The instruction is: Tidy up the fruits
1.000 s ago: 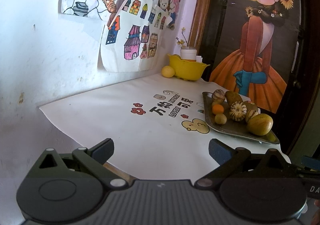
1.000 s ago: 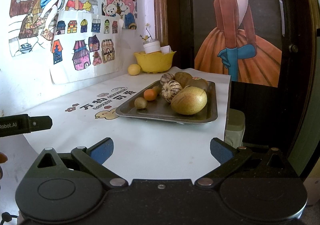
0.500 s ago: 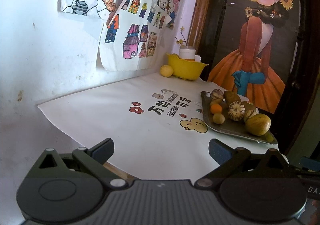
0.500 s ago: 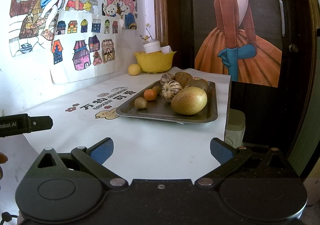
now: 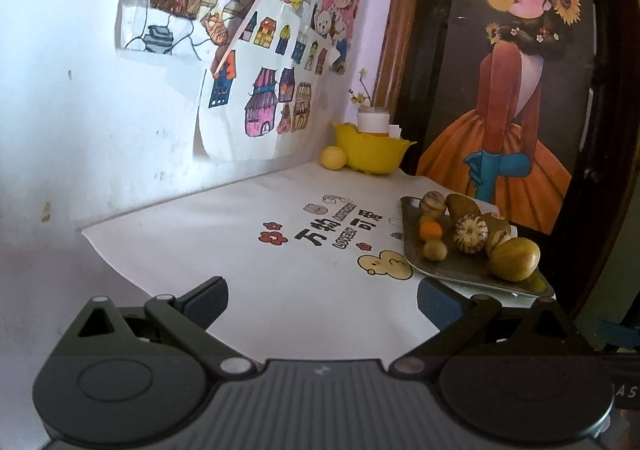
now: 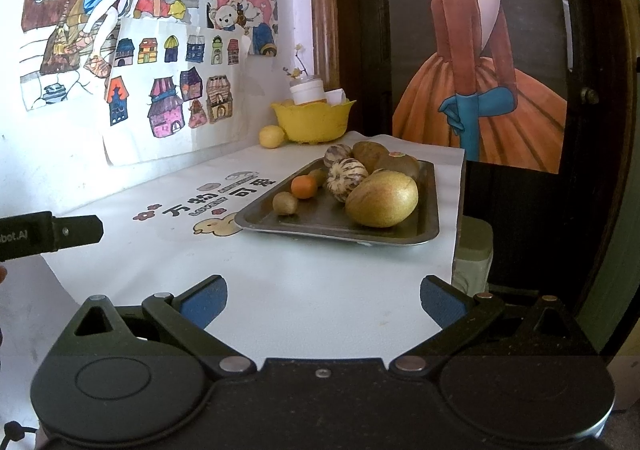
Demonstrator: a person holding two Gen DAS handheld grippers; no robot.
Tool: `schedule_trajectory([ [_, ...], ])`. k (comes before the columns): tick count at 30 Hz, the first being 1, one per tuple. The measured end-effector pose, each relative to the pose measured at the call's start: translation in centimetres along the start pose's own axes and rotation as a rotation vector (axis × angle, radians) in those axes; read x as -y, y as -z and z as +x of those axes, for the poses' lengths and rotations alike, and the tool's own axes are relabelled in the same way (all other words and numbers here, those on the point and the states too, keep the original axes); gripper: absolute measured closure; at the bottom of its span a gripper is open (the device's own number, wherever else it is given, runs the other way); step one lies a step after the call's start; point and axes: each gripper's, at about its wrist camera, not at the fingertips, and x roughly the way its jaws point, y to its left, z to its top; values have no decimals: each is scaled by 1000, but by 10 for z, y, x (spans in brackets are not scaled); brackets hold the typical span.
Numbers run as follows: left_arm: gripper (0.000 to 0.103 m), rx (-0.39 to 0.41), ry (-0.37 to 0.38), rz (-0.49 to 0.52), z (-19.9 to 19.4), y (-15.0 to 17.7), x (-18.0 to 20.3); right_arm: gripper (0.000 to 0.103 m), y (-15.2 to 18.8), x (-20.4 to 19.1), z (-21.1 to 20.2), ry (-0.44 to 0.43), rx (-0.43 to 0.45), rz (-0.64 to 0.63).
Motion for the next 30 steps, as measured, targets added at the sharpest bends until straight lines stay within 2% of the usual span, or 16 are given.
schedule_trajectory([
  [11,0,-16,-32,13,4,1,0,1,0,0,1,-3,-3,1],
  [30,0,-14,-28,15,3,1,1,1,0,-2,1,-6,-5,1],
])
